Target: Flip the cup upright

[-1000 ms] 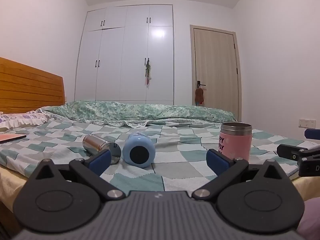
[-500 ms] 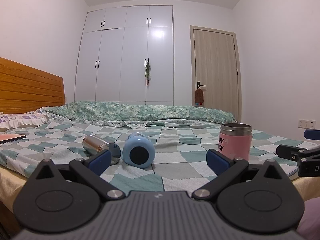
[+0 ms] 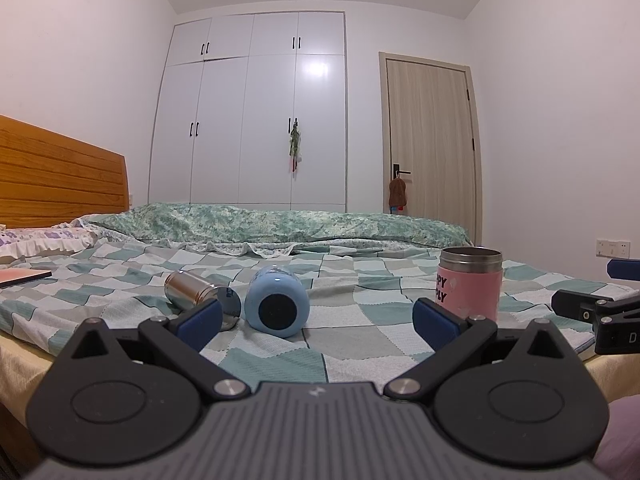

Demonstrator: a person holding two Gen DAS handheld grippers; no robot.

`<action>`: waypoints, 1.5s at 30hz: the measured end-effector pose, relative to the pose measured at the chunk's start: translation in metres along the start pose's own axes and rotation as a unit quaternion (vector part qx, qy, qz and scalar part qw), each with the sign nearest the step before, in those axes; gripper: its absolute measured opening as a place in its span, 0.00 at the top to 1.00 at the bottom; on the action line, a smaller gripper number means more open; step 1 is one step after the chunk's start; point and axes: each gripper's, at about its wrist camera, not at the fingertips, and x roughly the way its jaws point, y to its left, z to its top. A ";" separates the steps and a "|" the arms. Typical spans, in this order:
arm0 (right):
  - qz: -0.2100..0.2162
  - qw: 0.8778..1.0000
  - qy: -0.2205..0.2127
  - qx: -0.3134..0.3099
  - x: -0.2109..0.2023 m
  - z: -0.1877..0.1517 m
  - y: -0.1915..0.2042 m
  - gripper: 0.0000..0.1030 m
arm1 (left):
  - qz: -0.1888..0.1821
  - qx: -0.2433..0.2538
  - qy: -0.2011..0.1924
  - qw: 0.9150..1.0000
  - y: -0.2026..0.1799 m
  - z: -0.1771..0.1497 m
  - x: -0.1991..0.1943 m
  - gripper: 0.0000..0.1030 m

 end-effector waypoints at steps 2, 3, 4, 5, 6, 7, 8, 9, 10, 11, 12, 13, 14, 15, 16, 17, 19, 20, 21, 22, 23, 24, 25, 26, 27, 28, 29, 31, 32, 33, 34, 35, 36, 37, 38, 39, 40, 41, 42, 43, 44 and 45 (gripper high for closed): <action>0.000 1.000 0.000 0.000 0.000 0.000 0.000 0.00 | 0.000 0.000 0.000 1.000 0.000 0.000 0.000 0.00; 0.000 1.000 0.000 0.000 0.000 0.000 0.000 0.00 | 0.000 0.000 0.000 1.000 0.000 0.000 0.000 0.00; 0.000 1.000 0.000 0.000 0.000 0.000 0.000 0.00 | -0.001 0.000 0.000 1.000 0.000 0.000 0.000 0.00; 0.000 1.000 0.000 0.000 0.000 0.000 0.000 0.00 | 0.000 0.000 0.000 1.000 0.000 0.000 0.000 0.00; 0.000 1.000 0.000 0.000 0.000 0.000 0.000 0.00 | 0.000 0.000 0.000 1.000 -0.001 0.000 0.000 0.00; 0.000 1.000 0.000 0.000 0.000 0.000 0.000 0.00 | 0.000 0.000 0.000 1.000 -0.001 0.001 0.000 0.00; 0.000 1.000 0.000 0.000 0.000 0.000 0.000 0.00 | -0.001 0.000 -0.001 1.000 0.000 0.000 0.000 0.00; 0.000 1.000 0.000 0.000 0.000 0.000 0.000 0.00 | -0.001 0.000 -0.001 1.000 -0.001 0.000 0.000 0.00; 0.000 1.000 0.000 0.000 0.000 0.000 0.000 0.00 | -0.001 0.000 -0.001 1.000 -0.001 0.000 0.000 0.00; 0.000 1.000 0.000 0.000 0.000 0.000 0.000 0.00 | -0.001 0.000 -0.001 1.000 0.000 0.000 0.000 0.00; 0.000 1.000 0.000 0.000 0.000 0.000 0.000 0.00 | -0.001 0.000 -0.001 1.000 -0.001 0.000 0.000 0.00; 0.000 1.000 0.000 0.000 0.000 0.000 0.000 0.00 | -0.001 0.000 -0.001 1.000 -0.001 0.000 0.000 0.00; 0.000 1.000 0.000 0.000 0.000 0.000 0.000 0.00 | -0.001 0.000 -0.001 1.000 -0.001 0.000 0.000 0.00; 0.000 1.000 0.000 0.000 0.000 0.000 0.000 0.00 | 0.000 -0.001 -0.001 1.000 0.000 0.000 0.000 0.00; 0.000 1.000 0.000 0.000 0.000 0.000 0.000 0.00 | 0.000 -0.001 -0.001 1.000 -0.001 0.000 0.000 0.00; 0.000 1.000 0.000 0.000 0.000 0.000 0.000 0.00 | -0.001 -0.001 -0.001 1.000 0.000 0.000 0.000 0.00; 0.000 1.000 0.000 -0.001 0.000 0.000 0.000 0.00 | 0.000 -0.001 -0.001 1.000 -0.001 0.000 0.000 0.00; 0.000 1.000 0.000 -0.001 0.000 0.000 0.000 0.00 | 0.000 -0.001 -0.001 1.000 -0.001 0.000 0.000 0.00; 0.000 1.000 0.000 0.000 0.000 0.000 0.000 0.00 | -0.001 -0.001 -0.001 1.000 0.000 0.000 0.000 0.00; 0.000 1.000 0.000 0.000 0.000 0.000 0.000 0.00 | -0.001 -0.001 -0.001 1.000 0.000 0.000 0.000 0.00; 0.000 1.000 0.000 0.000 0.000 0.000 0.000 0.00 | -0.001 -0.001 -0.001 1.000 0.000 0.000 0.000 0.00; 0.000 1.000 0.000 -0.001 0.000 0.000 0.000 0.00 | -0.001 -0.001 -0.001 1.000 0.000 0.000 -0.001 0.00; 0.000 1.000 0.000 -0.001 0.000 0.000 0.000 0.00 | -0.001 -0.001 -0.001 1.000 -0.001 0.000 -0.001 0.00; 0.000 1.000 0.000 -0.001 0.000 0.000 0.000 0.00 | 0.000 -0.001 -0.001 1.000 0.000 0.000 0.000 0.00; 0.000 1.000 0.000 -0.001 0.000 0.000 0.000 0.00 | 0.000 -0.001 -0.001 1.000 0.000 0.000 0.000 0.00; 0.000 1.000 0.000 -0.001 0.000 0.000 0.000 0.00 | -0.001 -0.001 -0.001 1.000 -0.001 0.000 0.000 0.00; 0.000 1.000 0.000 -0.001 0.000 0.000 0.001 0.00 | -0.001 -0.001 -0.001 1.000 0.000 0.000 0.000 0.00; 0.000 1.000 0.000 -0.001 0.000 0.000 0.001 0.00 | 0.000 -0.001 -0.001 1.000 -0.001 0.000 0.000 0.00; 0.000 1.000 0.000 -0.001 0.000 0.000 0.001 0.00 | 0.000 -0.001 -0.001 1.000 0.000 0.000 0.000 0.00; 0.000 1.000 0.001 -0.001 0.000 0.000 0.001 0.00 | -0.001 -0.001 -0.001 1.000 -0.001 0.000 -0.001 0.00; 0.001 1.000 0.001 -0.001 0.000 0.000 0.001 0.00 | 0.000 -0.001 -0.001 1.000 0.000 0.000 -0.001 0.00; 0.001 1.000 0.001 -0.001 0.000 0.000 0.001 0.00 | 0.000 -0.001 -0.001 1.000 0.000 0.000 0.000 0.00; 0.001 1.000 0.001 0.000 0.000 0.000 0.001 0.00 | 0.000 -0.001 -0.001 1.000 0.000 0.000 0.000 0.00; 0.002 1.000 0.002 0.000 0.000 0.000 0.001 0.00 | 0.000 -0.001 -0.001 1.000 0.000 0.000 -0.001 0.00; 0.002 1.000 0.002 0.000 0.000 -0.001 0.001 0.00 | 0.000 -0.001 -0.001 1.000 0.000 0.000 -0.001 0.00; 0.002 1.000 0.001 0.000 0.000 -0.001 0.001 0.00 | 0.000 -0.002 -0.001 1.000 0.000 0.000 -0.001 0.00; 0.003 1.000 0.001 0.001 0.002 0.000 0.001 0.00 | 0.000 -0.001 -0.001 1.000 0.000 0.000 -0.001 0.00; 0.004 1.000 0.001 0.002 0.002 0.000 0.001 0.00 | 0.000 -0.002 -0.001 1.000 0.000 0.000 0.000 0.00; 0.005 1.000 0.001 0.003 0.002 0.000 0.001 0.00 | 0.002 -0.003 -0.001 1.000 0.000 0.000 0.000 0.00; 0.009 1.000 0.001 0.004 0.001 0.001 0.001 0.00 | 0.002 -0.004 0.000 1.000 0.001 0.001 0.000 0.00; 0.015 1.000 0.002 0.004 0.001 0.002 0.001 0.00 | 0.000 -0.006 0.001 1.000 0.002 0.002 0.000 0.00; 0.028 1.000 0.006 0.003 0.003 0.003 0.002 0.00 | -0.003 -0.007 0.003 1.000 0.004 0.003 0.000 0.00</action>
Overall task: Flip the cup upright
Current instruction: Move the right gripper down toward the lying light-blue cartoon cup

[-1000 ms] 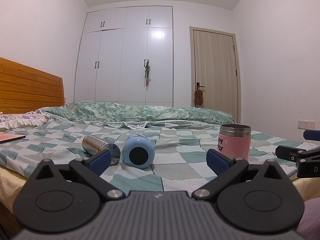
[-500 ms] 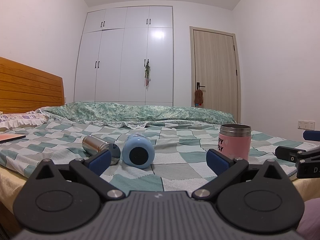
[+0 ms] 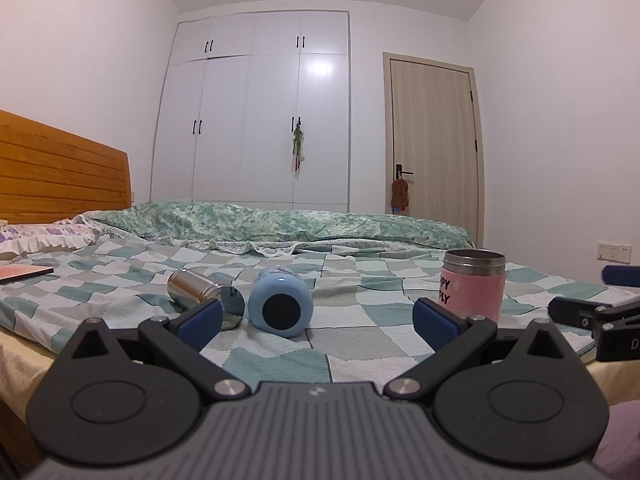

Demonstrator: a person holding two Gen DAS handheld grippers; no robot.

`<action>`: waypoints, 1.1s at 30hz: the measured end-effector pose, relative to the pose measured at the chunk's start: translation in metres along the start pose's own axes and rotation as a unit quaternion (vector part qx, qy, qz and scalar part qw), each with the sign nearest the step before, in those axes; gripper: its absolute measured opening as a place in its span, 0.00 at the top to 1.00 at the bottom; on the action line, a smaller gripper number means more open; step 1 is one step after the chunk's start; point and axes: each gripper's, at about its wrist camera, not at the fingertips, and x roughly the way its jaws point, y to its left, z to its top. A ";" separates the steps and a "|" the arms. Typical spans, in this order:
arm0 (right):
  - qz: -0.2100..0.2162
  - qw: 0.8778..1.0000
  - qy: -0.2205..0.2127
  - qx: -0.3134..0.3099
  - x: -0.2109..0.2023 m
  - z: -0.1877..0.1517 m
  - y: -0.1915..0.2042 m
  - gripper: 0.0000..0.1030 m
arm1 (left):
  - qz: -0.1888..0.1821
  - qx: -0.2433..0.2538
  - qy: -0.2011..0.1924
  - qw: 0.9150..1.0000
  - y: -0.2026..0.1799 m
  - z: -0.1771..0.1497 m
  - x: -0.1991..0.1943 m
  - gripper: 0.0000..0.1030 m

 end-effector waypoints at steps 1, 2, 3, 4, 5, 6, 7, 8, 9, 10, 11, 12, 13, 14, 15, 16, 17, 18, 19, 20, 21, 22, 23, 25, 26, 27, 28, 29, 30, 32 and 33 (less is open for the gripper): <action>0.011 1.000 0.003 -0.002 0.001 0.002 0.001 0.00 | -0.002 -0.001 0.002 1.000 0.002 0.001 0.000 0.00; 0.018 1.000 0.004 -0.004 0.002 0.004 0.002 0.00 | -0.003 -0.002 0.004 1.000 0.003 0.003 0.001 0.00; 0.024 1.000 0.003 -0.004 0.002 0.007 0.003 0.00 | -0.003 -0.001 0.005 1.000 0.005 0.004 0.001 0.00; 0.033 0.999 0.001 -0.002 0.003 0.010 0.004 0.00 | -0.002 0.000 0.006 1.000 0.007 0.006 0.002 0.00; 0.042 0.999 0.001 0.000 0.004 0.014 0.006 0.00 | 0.000 0.001 0.008 1.000 0.009 0.008 0.003 0.00; 0.052 0.999 0.002 0.001 0.007 0.018 0.008 0.00 | 0.000 0.003 0.010 1.000 0.011 0.010 0.004 0.00; 0.060 0.998 0.003 0.002 0.009 0.023 0.011 0.00 | 0.000 0.006 0.011 1.000 0.014 0.012 0.006 0.00; 0.069 0.998 0.002 0.001 0.012 0.028 0.015 0.00 | 0.001 0.009 0.010 1.000 0.017 0.015 0.007 0.00; 0.077 0.997 0.002 -0.002 0.015 0.032 0.018 0.00 | 0.003 0.013 0.008 1.000 0.020 0.018 0.008 0.00; 0.086 0.996 0.002 -0.005 0.019 0.036 0.023 0.00 | 0.004 0.015 0.005 1.000 0.024 0.021 0.010 0.00; 0.093 0.996 0.002 -0.009 0.023 0.040 0.027 0.00 | 0.005 0.017 0.004 1.000 0.028 0.024 0.012 0.00; 0.100 0.995 0.003 -0.012 0.028 0.045 0.033 0.00 | 0.007 0.020 0.004 1.000 0.033 0.028 0.014 0.00; 0.108 0.994 0.004 -0.015 0.035 0.049 0.038 0.00 | 0.007 0.023 0.005 1.000 0.037 0.031 0.018 0.00; 0.116 0.993 0.006 -0.018 0.042 0.054 0.042 0.00 | 0.006 0.027 0.007 1.000 0.042 0.035 0.022 0.00; 0.123 0.992 0.007 -0.021 0.048 0.058 0.047 0.00 | 0.004 0.030 0.008 0.999 0.047 0.039 0.026 0.00; 0.129 0.991 0.008 -0.026 0.055 0.062 0.052 0.00 | 0.004 0.034 0.010 0.999 0.052 0.043 0.030 0.00; 0.135 0.990 0.008 -0.033 0.062 0.066 0.058 0.00 | 0.006 0.037 0.010 0.999 0.056 0.046 0.033 0.00; 0.140 0.989 0.007 -0.041 0.069 0.069 0.063 0.00 | 0.008 0.042 0.010 0.999 0.061 0.050 0.038 0.00; 0.143 0.989 0.009 -0.047 0.077 0.073 0.067 0.00 | 0.011 0.046 0.010 0.999 0.065 0.052 0.042 0.00; 0.147 0.988 0.011 -0.051 0.086 0.076 0.072 0.00 | 0.012 0.050 0.011 0.999 0.070 0.055 0.047 0.00; 0.152 0.987 0.014 -0.055 0.094 0.079 0.076 0.00 | 0.014 0.052 0.012 0.998 0.075 0.057 0.052 0.00; 0.157 0.986 0.018 -0.057 0.104 0.082 0.081 0.00 | 0.017 0.054 0.015 0.998 0.080 0.059 0.058 0.00; 0.162 0.985 0.020 -0.059 0.112 0.085 0.085 0.00 | 0.019 0.055 0.018 0.998 0.085 0.060 0.062 0.00; 0.173 0.983 0.024 -0.063 0.131 0.090 0.093 0.00 | 0.023 0.055 0.025 0.998 0.094 0.063 0.074 0.00; 0.178 0.981 0.026 -0.066 0.140 0.092 0.098 0.00 | 0.024 0.055 0.029 0.998 0.098 0.064 0.079 0.00; 0.182 0.981 0.027 -0.069 0.150 0.093 0.102 0.00 | 0.026 0.055 0.033 0.998 0.103 0.064 0.085 0.00; 0.186 0.980 0.030 -0.070 0.161 0.093 0.106 0.00 | 0.027 0.054 0.037 0.997 0.107 0.064 0.091 0.00; 0.189 0.979 0.034 -0.071 0.170 0.094 0.109 0.00 | 0.028 0.052 0.041 0.997 0.111 0.065 0.096 0.00; 0.192 0.978 0.039 -0.071 0.179 0.094 0.111 0.00 | 0.028 0.051 0.045 0.997 0.116 0.065 0.101 0.00; 0.201 0.975 0.054 -0.072 0.199 0.096 0.115 0.00 | 0.023 0.046 0.056 0.997 0.125 0.065 0.113 0.00; 0.209 0.973 0.062 -0.072 0.210 0.097 0.117 0.00 | 0.022 0.044 0.061 0.997 0.130 0.065 0.119 0.00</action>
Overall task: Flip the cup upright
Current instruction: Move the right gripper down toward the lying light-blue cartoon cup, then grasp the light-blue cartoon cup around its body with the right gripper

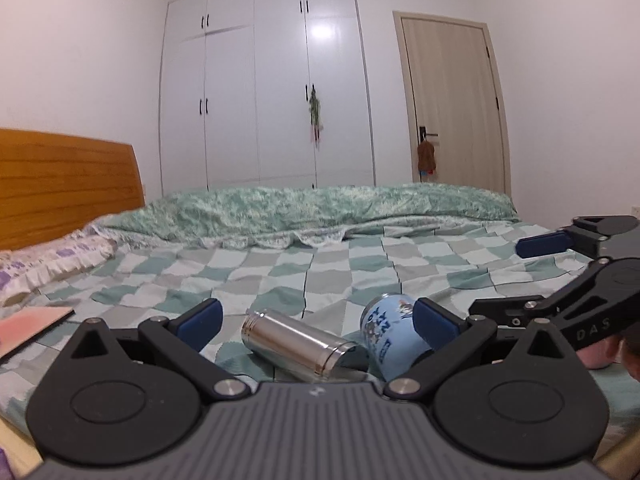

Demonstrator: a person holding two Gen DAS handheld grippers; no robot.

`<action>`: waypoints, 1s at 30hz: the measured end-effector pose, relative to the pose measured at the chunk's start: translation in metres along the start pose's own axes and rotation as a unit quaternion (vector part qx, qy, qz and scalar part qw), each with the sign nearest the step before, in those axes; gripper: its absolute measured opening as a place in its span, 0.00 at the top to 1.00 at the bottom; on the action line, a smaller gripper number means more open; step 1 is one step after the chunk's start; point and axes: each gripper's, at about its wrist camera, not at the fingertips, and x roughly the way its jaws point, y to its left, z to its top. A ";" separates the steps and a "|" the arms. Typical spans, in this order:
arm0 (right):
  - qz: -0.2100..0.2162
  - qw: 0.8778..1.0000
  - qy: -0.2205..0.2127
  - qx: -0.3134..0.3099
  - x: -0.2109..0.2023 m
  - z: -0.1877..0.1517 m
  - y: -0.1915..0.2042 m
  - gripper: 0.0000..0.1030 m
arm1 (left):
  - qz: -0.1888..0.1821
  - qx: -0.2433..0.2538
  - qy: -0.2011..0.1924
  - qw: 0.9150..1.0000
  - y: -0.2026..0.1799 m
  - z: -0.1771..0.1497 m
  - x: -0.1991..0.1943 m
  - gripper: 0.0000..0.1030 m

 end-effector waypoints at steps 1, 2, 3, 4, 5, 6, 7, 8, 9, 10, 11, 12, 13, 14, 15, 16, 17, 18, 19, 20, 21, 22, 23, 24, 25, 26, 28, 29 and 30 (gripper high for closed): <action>0.006 1.000 0.005 -0.001 0.008 0.001 -0.003 0.00 | 0.000 -0.002 0.005 1.000 0.004 0.000 0.006 0.00; 0.012 1.000 0.010 -0.005 0.019 0.002 -0.006 0.00 | -0.001 -0.004 0.010 1.000 0.009 0.001 0.013 0.00; 0.018 1.000 0.014 -0.009 0.028 0.004 -0.009 0.00 | -0.003 -0.007 0.017 1.000 0.012 0.001 0.019 0.00; 0.024 0.999 0.017 -0.012 0.037 0.004 -0.012 0.00 | -0.007 -0.009 0.024 1.000 0.016 0.000 0.026 0.00; 0.031 0.999 0.021 -0.014 0.046 0.006 -0.015 0.00 | -0.010 -0.011 0.030 0.999 0.019 0.000 0.033 0.00; 0.037 0.999 0.026 -0.016 0.056 0.007 -0.018 0.00 | -0.013 -0.012 0.036 0.999 0.023 -0.001 0.040 0.00; 0.046 0.998 0.033 -0.014 0.066 0.009 -0.021 0.00 | -0.019 -0.012 0.046 0.999 0.026 -0.002 0.048 0.00; 0.057 0.997 0.043 -0.011 0.075 0.010 -0.024 0.00 | -0.024 -0.012 0.054 0.998 0.029 -0.003 0.055 0.00; 0.067 0.996 0.052 -0.010 0.084 0.012 -0.028 0.00 | -0.028 -0.011 0.063 0.998 0.031 -0.004 0.062 0.00; 0.076 0.995 0.059 -0.011 0.095 0.014 -0.031 0.00 | -0.032 -0.010 0.071 0.997 0.033 -0.006 0.070 0.00; 0.083 0.994 0.064 -0.012 0.103 0.015 -0.033 0.00 | -0.034 -0.011 0.076 0.996 0.033 -0.007 0.076 0.00; 0.090 0.993 0.070 -0.011 0.112 0.015 -0.036 0.00 | -0.038 -0.012 0.083 0.996 0.035 -0.008 0.083 0.00; 0.096 0.992 0.076 -0.008 0.120 0.015 -0.040 0.00 | -0.042 -0.014 0.089 0.995 0.036 -0.009 0.088 0.00; 0.102 0.991 0.083 -0.003 0.128 0.014 -0.043 0.00 | -0.047 -0.015 0.097 0.994 0.037 -0.010 0.094 0.00; 0.109 0.990 0.092 0.005 0.135 0.014 -0.046 0.00 | -0.051 -0.015 0.102 0.993 0.037 -0.011 0.099 0.00; 0.118 0.987 0.106 0.014 0.142 0.013 -0.050 0.00 | -0.057 -0.011 0.110 0.992 0.038 -0.011 0.104 0.00; 0.126 0.984 0.121 0.023 0.148 0.013 -0.053 0.00 | -0.061 -0.007 0.115 0.991 0.037 -0.011 0.109 0.00; 0.132 0.981 0.136 0.032 0.154 0.012 -0.055 0.00 | -0.066 -0.002 0.121 0.990 0.037 -0.011 0.113 0.00; 0.138 0.978 0.152 0.039 0.159 0.013 -0.057 0.00 | -0.070 0.002 0.126 0.990 0.037 -0.012 0.117 0.00; 0.139 0.975 0.167 0.042 0.163 0.013 -0.056 0.00 | -0.074 0.004 0.129 0.989 0.036 -0.011 0.121 0.00; 0.140 0.973 0.179 0.046 0.167 0.013 -0.056 0.00 | -0.078 0.006 0.132 0.988 0.036 -0.012 0.124 0.00; 0.139 0.970 0.193 0.053 0.170 0.014 -0.056 0.00 | -0.082 0.008 0.137 0.987 0.036 -0.013 0.127 0.00; 0.139 0.967 0.205 0.058 0.173 0.015 -0.055 0.00 | -0.085 0.009 0.140 0.986 0.036 -0.014 0.129 0.00; 0.137 0.963 0.221 0.067 0.178 0.016 -0.055 0.00 | -0.087 0.010 0.144 0.986 0.035 -0.015 0.131 0.00; 0.134 0.960 0.234 0.076 0.181 0.016 -0.055 0.00 | -0.090 0.011 0.146 0.985 0.035 -0.016 0.133 0.00; 0.129 0.955 0.252 0.088 0.185 0.016 -0.055 0.00 | -0.093 0.011 0.149 0.984 0.034 -0.016 0.134 0.00; 0.123 0.945 0.279 0.115 0.190 0.014 -0.055 0.00 | -0.096 0.013 0.153 0.983 0.035 -0.017 0.135 0.00; 0.121 0.940 0.292 0.131 0.192 0.013 -0.055 0.00 | -0.097 0.013 0.154 0.983 0.036 -0.017 0.135 0.00; 0.118 0.934 0.305 0.147 0.195 0.012 -0.055 0.00 | -0.097 0.013 0.155 0.983 0.036 -0.016 0.136 0.00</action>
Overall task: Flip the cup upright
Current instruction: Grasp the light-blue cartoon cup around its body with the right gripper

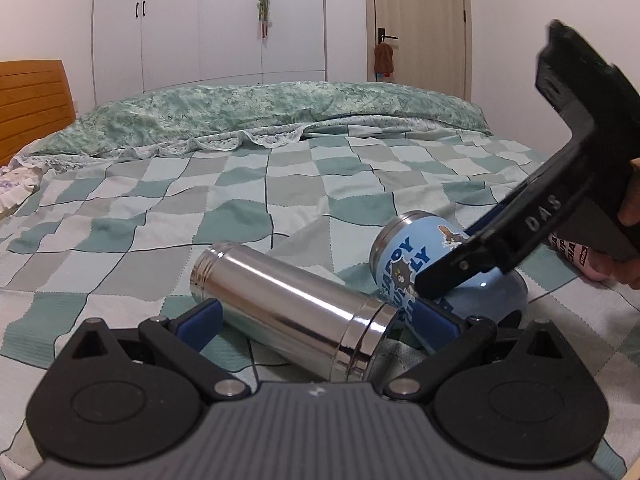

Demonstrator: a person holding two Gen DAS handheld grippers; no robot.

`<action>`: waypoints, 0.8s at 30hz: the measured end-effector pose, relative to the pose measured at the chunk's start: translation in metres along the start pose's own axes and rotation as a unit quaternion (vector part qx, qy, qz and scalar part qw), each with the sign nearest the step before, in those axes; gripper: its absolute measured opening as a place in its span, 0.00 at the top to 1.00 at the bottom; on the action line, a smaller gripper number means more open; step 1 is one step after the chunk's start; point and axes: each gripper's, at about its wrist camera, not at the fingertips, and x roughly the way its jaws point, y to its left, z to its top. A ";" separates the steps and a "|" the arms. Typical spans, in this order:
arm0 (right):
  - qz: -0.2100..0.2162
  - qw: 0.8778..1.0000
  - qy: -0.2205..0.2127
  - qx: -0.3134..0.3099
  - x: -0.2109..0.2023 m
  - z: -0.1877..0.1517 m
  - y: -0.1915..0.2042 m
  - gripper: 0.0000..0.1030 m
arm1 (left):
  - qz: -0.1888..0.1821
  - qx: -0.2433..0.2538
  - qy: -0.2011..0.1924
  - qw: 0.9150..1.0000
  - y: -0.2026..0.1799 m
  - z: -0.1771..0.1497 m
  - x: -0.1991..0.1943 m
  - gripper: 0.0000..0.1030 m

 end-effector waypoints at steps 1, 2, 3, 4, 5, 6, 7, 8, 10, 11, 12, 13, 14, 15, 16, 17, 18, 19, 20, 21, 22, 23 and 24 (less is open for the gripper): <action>0.000 1.000 0.010 0.016 0.003 0.000 0.000 0.00 | 0.001 0.000 0.000 1.000 0.001 -0.001 -0.001 0.00; -0.001 0.999 0.019 0.031 0.006 0.000 0.000 0.00 | 0.003 0.000 -0.001 1.000 0.001 0.000 0.000 0.00; -0.002 0.999 0.026 0.044 0.009 0.000 0.001 0.00 | 0.004 -0.001 -0.001 1.000 0.002 -0.001 0.000 0.00; -0.002 0.998 0.033 0.056 0.012 -0.001 0.002 0.02 | 0.004 -0.003 -0.001 1.000 0.003 -0.002 -0.001 0.00; 0.001 0.997 0.040 0.068 0.014 -0.002 0.003 0.06 | 0.005 -0.005 0.000 1.000 0.004 -0.002 -0.001 0.00; 0.004 0.996 0.046 0.078 0.016 -0.002 0.004 0.07 | 0.007 -0.006 0.001 1.000 0.005 -0.002 -0.001 0.00; 0.001 0.995 0.051 0.082 0.017 -0.002 0.005 0.08 | 0.008 -0.008 0.002 1.000 0.006 -0.003 -0.001 0.00; -0.001 0.995 0.055 0.084 0.018 -0.002 0.007 0.09 | 0.008 -0.009 0.002 1.000 0.007 -0.004 -0.002 0.00; 0.006 0.993 0.065 0.101 0.021 -0.003 0.007 0.11 | 0.009 -0.012 0.001 1.000 0.008 -0.005 -0.003 0.00; 0.012 0.991 0.069 0.116 0.022 -0.005 0.004 0.13 | 0.008 -0.014 0.000 1.000 0.008 -0.005 -0.004 0.00; 0.018 0.989 0.070 0.129 0.022 -0.005 0.002 0.13 | 0.008 -0.015 -0.002 1.000 0.008 -0.005 -0.005 0.00; 0.019 0.989 0.068 0.132 0.020 -0.005 0.002 0.14 | 0.009 -0.016 -0.003 1.000 0.008 -0.005 -0.006 0.00; 0.021 0.989 0.064 0.133 0.018 -0.007 0.002 0.14 | 0.009 -0.017 -0.003 1.000 0.008 -0.006 -0.008 0.00; 0.023 0.989 0.061 0.134 0.016 -0.008 0.002 0.14 | 0.010 -0.019 -0.003 1.000 0.008 -0.006 -0.009 0.00; 0.028 0.988 0.061 0.137 0.014 -0.009 0.001 0.14 | 0.010 -0.021 -0.002 1.000 0.008 -0.006 -0.010 0.00; 0.034 0.988 0.060 0.142 0.012 -0.011 0.001 0.14 | 0.011 -0.022 -0.003 1.000 0.008 -0.006 -0.011 0.00; 0.039 0.987 0.060 0.144 0.010 -0.013 0.000 0.14 | 0.011 -0.023 -0.004 1.000 0.007 -0.006 -0.013 0.00; 0.042 0.986 0.058 0.147 0.007 -0.015 0.001 0.14 | 0.011 -0.024 -0.006 1.000 0.006 -0.006 -0.016 0.00; 0.046 0.986 0.055 0.149 0.004 -0.017 0.001 0.14 | 0.011 -0.024 -0.008 1.000 0.005 -0.006 -0.019 0.00; 0.051 0.986 0.053 0.151 0.001 -0.020 0.002 0.14 | 0.011 -0.025 -0.010 1.000 0.004 -0.005 -0.023 0.00; 0.054 0.985 0.049 0.156 -0.003 -0.022 0.003 0.14 | 0.010 -0.025 -0.012 1.000 0.002 -0.005 -0.027 0.00; 0.056 0.985 0.045 0.159 -0.007 -0.025 0.004 0.14 | 0.009 -0.025 -0.013 1.000 0.000 -0.004 -0.030 0.00; 0.059 0.984 0.040 0.162 -0.012 -0.028 0.004 0.14 | 0.008 -0.024 -0.013 1.000 -0.002 -0.004 -0.035 0.00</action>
